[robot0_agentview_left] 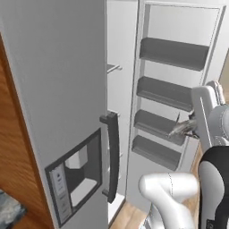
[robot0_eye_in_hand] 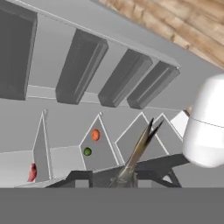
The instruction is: Transport the fish and squash to the fridge. Place the fish on the rack containing meat and place the squash on the rack containing the vegetable, ensuring meats and vegetables are on different racks.
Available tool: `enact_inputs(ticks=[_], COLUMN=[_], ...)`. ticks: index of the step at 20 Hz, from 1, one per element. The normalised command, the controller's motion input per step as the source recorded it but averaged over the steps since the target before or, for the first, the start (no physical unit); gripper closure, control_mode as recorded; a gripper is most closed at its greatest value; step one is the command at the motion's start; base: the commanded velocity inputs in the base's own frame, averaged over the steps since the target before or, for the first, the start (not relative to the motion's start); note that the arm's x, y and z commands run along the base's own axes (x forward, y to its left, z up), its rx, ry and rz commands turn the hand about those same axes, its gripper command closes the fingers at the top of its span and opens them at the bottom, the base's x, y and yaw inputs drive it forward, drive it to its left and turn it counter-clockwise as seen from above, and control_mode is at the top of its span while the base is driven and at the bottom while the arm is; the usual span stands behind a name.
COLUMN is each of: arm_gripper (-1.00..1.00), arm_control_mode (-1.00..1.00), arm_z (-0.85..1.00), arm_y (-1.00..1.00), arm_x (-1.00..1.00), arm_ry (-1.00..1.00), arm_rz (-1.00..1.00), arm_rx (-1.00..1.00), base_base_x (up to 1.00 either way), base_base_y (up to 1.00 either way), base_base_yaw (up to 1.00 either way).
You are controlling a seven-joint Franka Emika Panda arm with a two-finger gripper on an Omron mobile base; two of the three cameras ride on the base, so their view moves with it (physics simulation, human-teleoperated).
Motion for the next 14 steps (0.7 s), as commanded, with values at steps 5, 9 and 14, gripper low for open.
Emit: enact_inputs(ticks=[5,9,14], arm_gripper=[1.00,1.00,1.00], arm_control_mode=[1.00,1.00,1.00], arm_z=[0.00,0.00,0.00], arm_y=[0.00,0.00,0.00], arm_x=[0.00,0.00,0.00], arm_ry=[0.00,0.00,0.00], arm_rz=[0.00,0.00,0.00], arm_rx=[0.00,0.00,0.00], base_base_x=[0.64,1.00,0.66], base_base_y=[0.03,0.01,0.00], base_base_yaw=[0.02,0.13,0.16])
